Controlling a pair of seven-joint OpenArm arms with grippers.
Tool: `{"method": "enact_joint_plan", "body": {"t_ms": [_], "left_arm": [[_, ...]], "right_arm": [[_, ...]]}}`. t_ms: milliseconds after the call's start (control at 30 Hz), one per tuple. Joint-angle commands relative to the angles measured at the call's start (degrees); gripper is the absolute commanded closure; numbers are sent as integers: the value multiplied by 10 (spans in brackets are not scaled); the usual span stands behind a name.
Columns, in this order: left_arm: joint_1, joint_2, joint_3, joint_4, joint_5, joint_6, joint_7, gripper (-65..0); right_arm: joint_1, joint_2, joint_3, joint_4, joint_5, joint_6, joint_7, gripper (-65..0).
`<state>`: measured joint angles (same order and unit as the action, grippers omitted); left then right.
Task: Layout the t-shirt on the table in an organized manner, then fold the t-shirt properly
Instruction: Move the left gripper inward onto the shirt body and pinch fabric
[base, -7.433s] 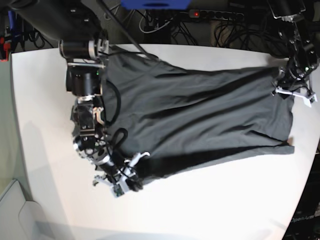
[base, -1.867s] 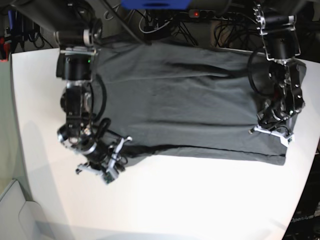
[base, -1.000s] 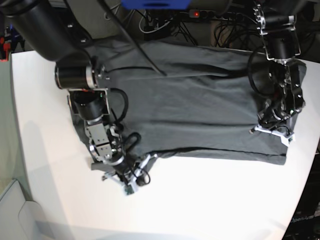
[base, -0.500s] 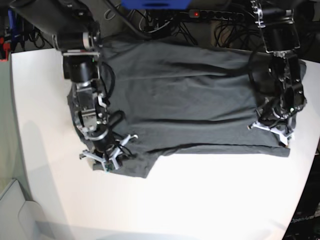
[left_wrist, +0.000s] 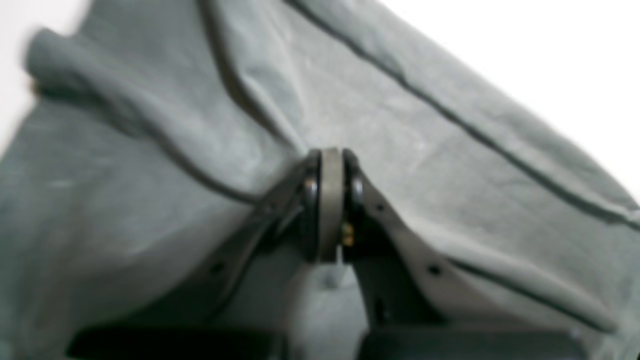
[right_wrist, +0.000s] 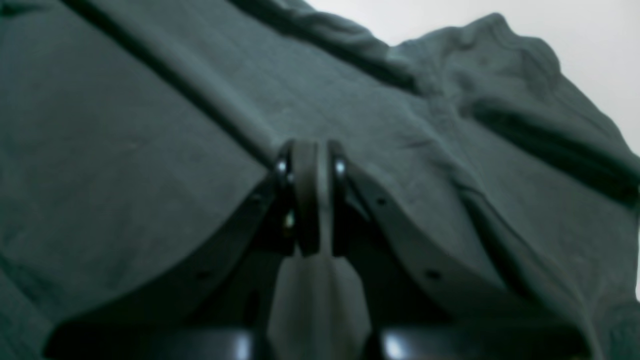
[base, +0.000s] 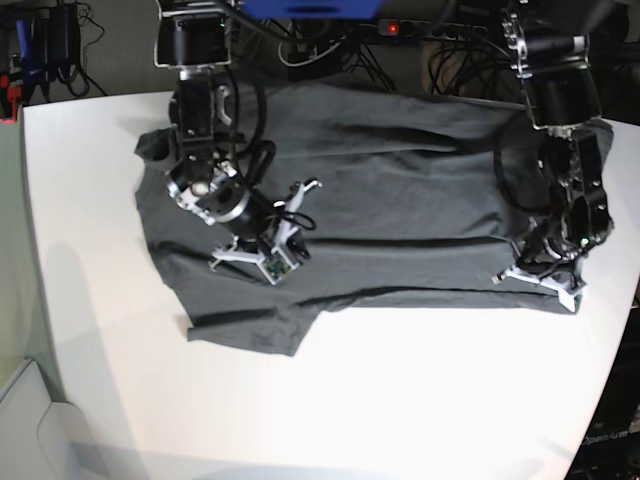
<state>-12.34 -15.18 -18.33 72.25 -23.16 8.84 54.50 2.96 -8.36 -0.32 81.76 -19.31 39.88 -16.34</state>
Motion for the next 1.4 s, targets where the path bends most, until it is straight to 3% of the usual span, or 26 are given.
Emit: {"method": "enact_joint_plan", "body": {"t_ms": [0,300,467,733,1033,1167,1367], "left_arm": [[-10,-10,-3,0,1,1,-19,-1],[14,-22,-2,-57,2,0,-29,-1],[43,-36,-2,-57,1,0,-2,-1],[55,-52,-3,-57,1,0,-8,-1],[-5,-46,-3,-122,2,0,-124,-1],[-57,-40,-3,-186,2,0,-170,-1],[-118,-40,-3,-226,1,0,-237,-1]], "right_arm": [[8,-6,-10,5,11,1,15,-29],[36,16,-11,-84,8,1,12,-27],[16,32,-14,-85,7,1,6,-27],[12,51,-24,-83,7,1,-11,-28],[177,63,-22,-280,9,1,-2,-26],[254,67,-21,-371,10,0,55,-25],[299,79,-7,-363,10,-143,103,-25]]}}
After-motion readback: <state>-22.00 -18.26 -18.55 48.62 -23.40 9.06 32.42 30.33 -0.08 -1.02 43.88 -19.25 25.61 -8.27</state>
